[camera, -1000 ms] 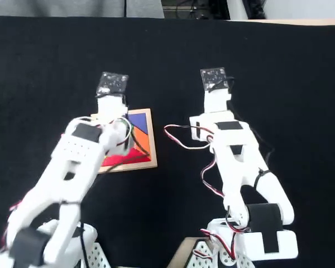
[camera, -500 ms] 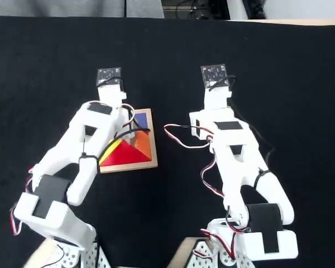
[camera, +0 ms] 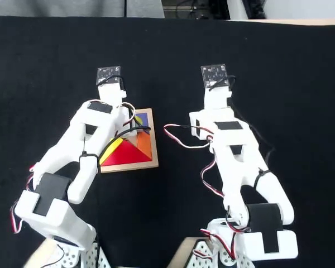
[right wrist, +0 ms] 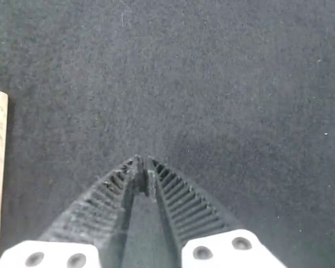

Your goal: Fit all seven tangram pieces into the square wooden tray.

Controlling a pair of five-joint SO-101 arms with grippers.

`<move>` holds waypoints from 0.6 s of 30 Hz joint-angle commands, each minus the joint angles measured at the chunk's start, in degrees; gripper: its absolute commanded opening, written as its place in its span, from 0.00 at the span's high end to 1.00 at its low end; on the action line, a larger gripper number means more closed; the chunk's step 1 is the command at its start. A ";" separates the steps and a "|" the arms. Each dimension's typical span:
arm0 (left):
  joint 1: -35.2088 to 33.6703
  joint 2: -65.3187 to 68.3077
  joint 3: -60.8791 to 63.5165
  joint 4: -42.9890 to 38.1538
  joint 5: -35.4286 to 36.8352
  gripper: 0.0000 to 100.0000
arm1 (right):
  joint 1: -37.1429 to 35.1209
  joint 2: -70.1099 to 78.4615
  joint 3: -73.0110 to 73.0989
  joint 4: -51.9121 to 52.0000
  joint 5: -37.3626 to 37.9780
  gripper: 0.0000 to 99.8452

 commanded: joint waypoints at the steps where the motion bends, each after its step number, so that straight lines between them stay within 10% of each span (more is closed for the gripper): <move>1: -2.33 -3.60 -5.05 7.21 -0.09 0.73 | 0.44 -1.98 -2.15 -1.05 0.53 0.99; 18: -5.23 -1.67 -1.10 -2.90 -3.25 0.74 | 0.35 -2.07 -2.07 -1.05 0.53 0.99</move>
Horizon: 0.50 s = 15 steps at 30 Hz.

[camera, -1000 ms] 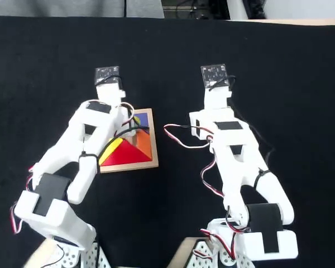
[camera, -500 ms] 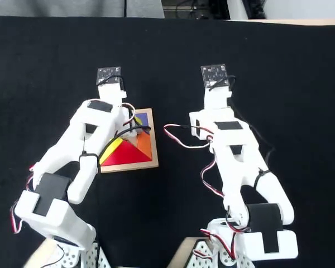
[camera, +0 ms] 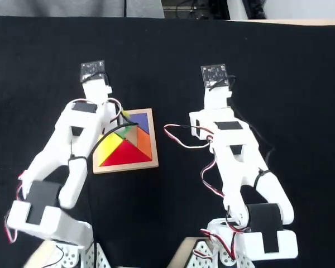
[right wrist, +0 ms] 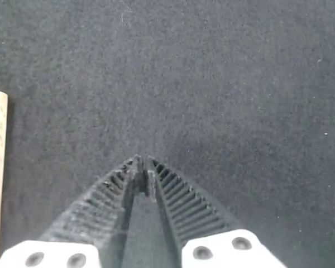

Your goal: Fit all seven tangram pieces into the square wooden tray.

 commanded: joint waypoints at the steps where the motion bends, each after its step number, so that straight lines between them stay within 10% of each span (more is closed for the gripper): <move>1: 0.13 3.34 -3.74 -0.88 -0.70 0.74 | 0.35 -2.07 -2.07 -1.05 0.53 0.99; 15: -0.57 -6.15 1.27 1.23 -1.14 0.74 | 0.35 -2.07 -2.07 -0.97 0.53 0.99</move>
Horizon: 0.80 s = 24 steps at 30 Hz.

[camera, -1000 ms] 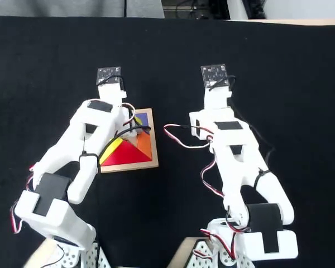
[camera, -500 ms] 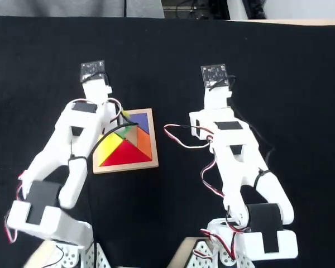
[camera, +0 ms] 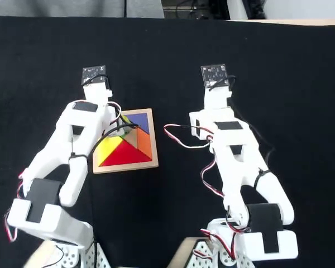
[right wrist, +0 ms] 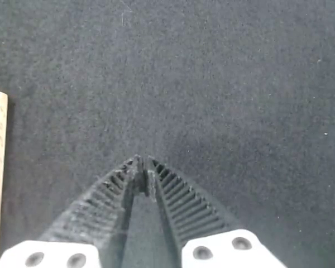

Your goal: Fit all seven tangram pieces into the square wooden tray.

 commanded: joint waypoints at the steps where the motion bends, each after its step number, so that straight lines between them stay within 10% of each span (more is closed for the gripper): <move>1: -0.66 -7.65 2.07 -2.11 -0.44 0.74 | 0.35 -2.07 -2.07 -0.97 0.53 0.99; 12: 3.91 -11.69 11.56 -10.20 -0.44 0.74 | 0.35 -2.07 -2.07 -1.05 0.53 0.99; 19: -17.54 -21.10 2.95 3.43 -2.02 0.74 | 0.35 -2.42 -2.07 -0.79 0.53 0.99; 24: -33.19 -21.80 2.86 6.42 -23.21 0.74 | 2.99 -2.51 -2.51 -0.70 0.26 0.99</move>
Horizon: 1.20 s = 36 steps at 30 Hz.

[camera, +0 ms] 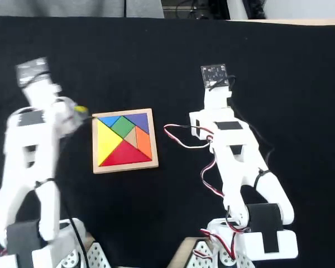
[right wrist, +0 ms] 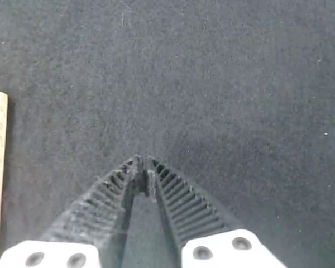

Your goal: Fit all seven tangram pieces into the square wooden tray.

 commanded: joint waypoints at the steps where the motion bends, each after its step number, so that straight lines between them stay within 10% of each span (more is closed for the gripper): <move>1: -15.43 -0.44 -3.21 1.49 -18.81 0.74 | 4.57 -2.59 -3.12 -0.53 0.09 0.99; 7: -28.26 9.76 -3.38 -3.16 -29.45 0.74 | 17.49 -1.89 -13.58 12.22 1.14 0.99; 14: -35.91 17.32 -3.21 -5.36 -39.30 0.74 | 24.26 7.43 -13.32 14.42 23.47 0.99; 36: -54.81 24.70 18.42 -32.26 -57.76 0.74 | 51.69 32.48 -15.43 -4.84 40.18 0.99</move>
